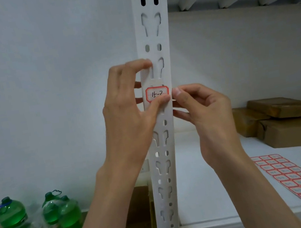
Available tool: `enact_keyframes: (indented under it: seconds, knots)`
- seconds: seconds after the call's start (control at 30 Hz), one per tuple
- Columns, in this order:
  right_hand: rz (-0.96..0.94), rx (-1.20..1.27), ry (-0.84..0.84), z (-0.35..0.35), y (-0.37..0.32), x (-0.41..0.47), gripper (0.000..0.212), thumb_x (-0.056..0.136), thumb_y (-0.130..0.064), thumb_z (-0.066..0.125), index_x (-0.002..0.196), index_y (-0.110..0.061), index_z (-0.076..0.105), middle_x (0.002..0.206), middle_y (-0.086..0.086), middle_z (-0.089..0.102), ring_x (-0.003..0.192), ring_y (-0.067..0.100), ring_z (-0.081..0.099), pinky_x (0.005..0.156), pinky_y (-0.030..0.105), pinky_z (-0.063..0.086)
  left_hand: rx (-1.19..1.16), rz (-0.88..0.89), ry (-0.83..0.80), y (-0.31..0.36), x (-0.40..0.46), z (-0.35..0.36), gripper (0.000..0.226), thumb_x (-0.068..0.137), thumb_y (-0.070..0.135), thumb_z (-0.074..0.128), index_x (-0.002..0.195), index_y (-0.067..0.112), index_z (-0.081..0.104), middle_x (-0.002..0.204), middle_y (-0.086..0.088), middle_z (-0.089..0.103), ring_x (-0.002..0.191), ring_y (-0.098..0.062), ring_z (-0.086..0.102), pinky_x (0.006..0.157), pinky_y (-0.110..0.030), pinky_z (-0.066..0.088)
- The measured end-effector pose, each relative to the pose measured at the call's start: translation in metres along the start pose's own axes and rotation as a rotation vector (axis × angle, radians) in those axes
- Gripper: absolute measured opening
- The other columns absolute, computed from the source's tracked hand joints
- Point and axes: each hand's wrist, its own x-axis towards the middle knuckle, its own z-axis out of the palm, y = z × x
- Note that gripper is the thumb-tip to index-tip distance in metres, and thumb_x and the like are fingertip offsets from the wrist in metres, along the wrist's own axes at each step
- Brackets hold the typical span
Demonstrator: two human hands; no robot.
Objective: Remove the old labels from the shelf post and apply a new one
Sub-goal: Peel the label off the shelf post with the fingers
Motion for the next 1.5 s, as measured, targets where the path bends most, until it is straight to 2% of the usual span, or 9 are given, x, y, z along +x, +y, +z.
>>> enact_keyframes:
  seconds: [0.1, 0.17, 0.33, 0.57, 0.7, 0.8, 1.1, 1.33, 1.5]
  knots:
    - [-0.011, 0.016, 0.004, 0.0, 0.0, -0.001, 0.009, 0.094, -0.019, 0.067, 0.096, -0.014, 0.075, 0.088, -0.003, 0.077, 0.087, 0.015, 0.076, 0.073, 0.021, 0.06, 0.091, 0.07, 0.025, -0.002, -0.002, -0.001, 0.02, 0.089, 0.025, 0.078, 0.105, 0.019, 0.068, 0.137, -0.004, 0.049, 0.111, -0.003, 0.054, 0.084, -0.015, 0.057]
    - [-0.014, 0.037, 0.006, 0.001, 0.0, -0.003, 0.008, 0.093, -0.018, 0.067, 0.095, -0.015, 0.075, 0.087, -0.003, 0.077, 0.087, 0.015, 0.075, 0.072, 0.02, 0.059, 0.138, 0.104, 0.037, -0.002, -0.004, 0.0, 0.012, 0.09, 0.025, 0.078, 0.098, 0.018, 0.072, 0.141, -0.006, 0.048, 0.117, -0.008, 0.055, 0.084, -0.023, 0.059]
    - [-0.017, 0.068, -0.003, 0.001, 0.001, -0.007, 0.009, 0.093, -0.013, 0.068, 0.094, -0.017, 0.075, 0.085, -0.007, 0.077, 0.088, 0.013, 0.075, 0.071, 0.016, 0.057, 0.253, 0.156, 0.09, 0.001, -0.006, -0.003, 0.011, 0.087, 0.028, 0.08, 0.095, 0.02, 0.079, 0.14, -0.009, 0.053, 0.122, -0.024, 0.052, 0.085, -0.002, 0.038]
    - [-0.031, 0.036, -0.017, 0.001, 0.002, -0.01, 0.012, 0.093, -0.012, 0.068, 0.095, -0.022, 0.075, 0.086, -0.011, 0.077, 0.088, 0.01, 0.075, 0.072, 0.014, 0.056, 0.338, 0.175, 0.082, 0.003, -0.004, -0.002, 0.017, 0.087, 0.031, 0.08, 0.1, 0.02, 0.081, 0.136, -0.009, 0.058, 0.116, -0.026, 0.05, 0.075, -0.007, 0.035]
    - [-0.032, 0.031, -0.021, 0.0, 0.002, -0.01, 0.014, 0.094, -0.009, 0.067, 0.095, -0.021, 0.075, 0.086, -0.01, 0.077, 0.089, 0.011, 0.075, 0.074, 0.016, 0.057, 0.361, 0.166, 0.074, 0.006, -0.003, -0.002, 0.013, 0.086, 0.031, 0.08, 0.095, 0.022, 0.08, 0.135, -0.008, 0.058, 0.114, -0.025, 0.052, 0.075, -0.019, 0.04]
    - [-0.036, 0.015, -0.023, 0.001, 0.003, -0.01, 0.016, 0.095, -0.009, 0.066, 0.094, -0.023, 0.075, 0.086, -0.011, 0.077, 0.088, 0.01, 0.075, 0.073, 0.016, 0.057, 0.363, 0.144, 0.067, 0.009, -0.004, 0.001, 0.007, 0.088, 0.029, 0.078, 0.092, 0.024, 0.077, 0.134, -0.006, 0.058, 0.111, -0.022, 0.053, 0.073, -0.021, 0.038]
    - [-0.038, 0.005, -0.059, -0.002, 0.002, -0.011, 0.016, 0.094, -0.011, 0.066, 0.095, -0.025, 0.074, 0.089, -0.012, 0.077, 0.092, 0.009, 0.074, 0.075, 0.016, 0.057, 0.28, 0.105, 0.045, 0.01, -0.007, 0.007, 0.008, 0.091, 0.024, 0.069, 0.093, 0.018, 0.072, 0.138, -0.01, 0.053, 0.113, -0.021, 0.055, 0.078, 0.001, 0.036]
    - [-0.041, -0.017, -0.068, -0.004, 0.005, -0.011, 0.015, 0.094, -0.013, 0.068, 0.099, -0.026, 0.074, 0.093, -0.011, 0.077, 0.095, 0.011, 0.074, 0.08, 0.02, 0.059, 0.268, 0.139, 0.044, 0.007, -0.005, 0.006, 0.009, 0.089, 0.02, 0.076, 0.096, 0.015, 0.073, 0.136, -0.012, 0.055, 0.11, -0.023, 0.056, 0.087, 0.0, 0.037]
    - [-0.043, -0.049, -0.054, -0.003, 0.006, -0.01, 0.015, 0.095, -0.015, 0.067, 0.099, -0.027, 0.074, 0.093, -0.013, 0.076, 0.095, 0.009, 0.073, 0.081, 0.021, 0.059, 0.262, 0.156, 0.054, 0.001, -0.007, 0.009, 0.012, 0.092, 0.023, 0.073, 0.1, 0.015, 0.074, 0.137, -0.014, 0.055, 0.113, -0.024, 0.056, 0.083, 0.0, 0.038]
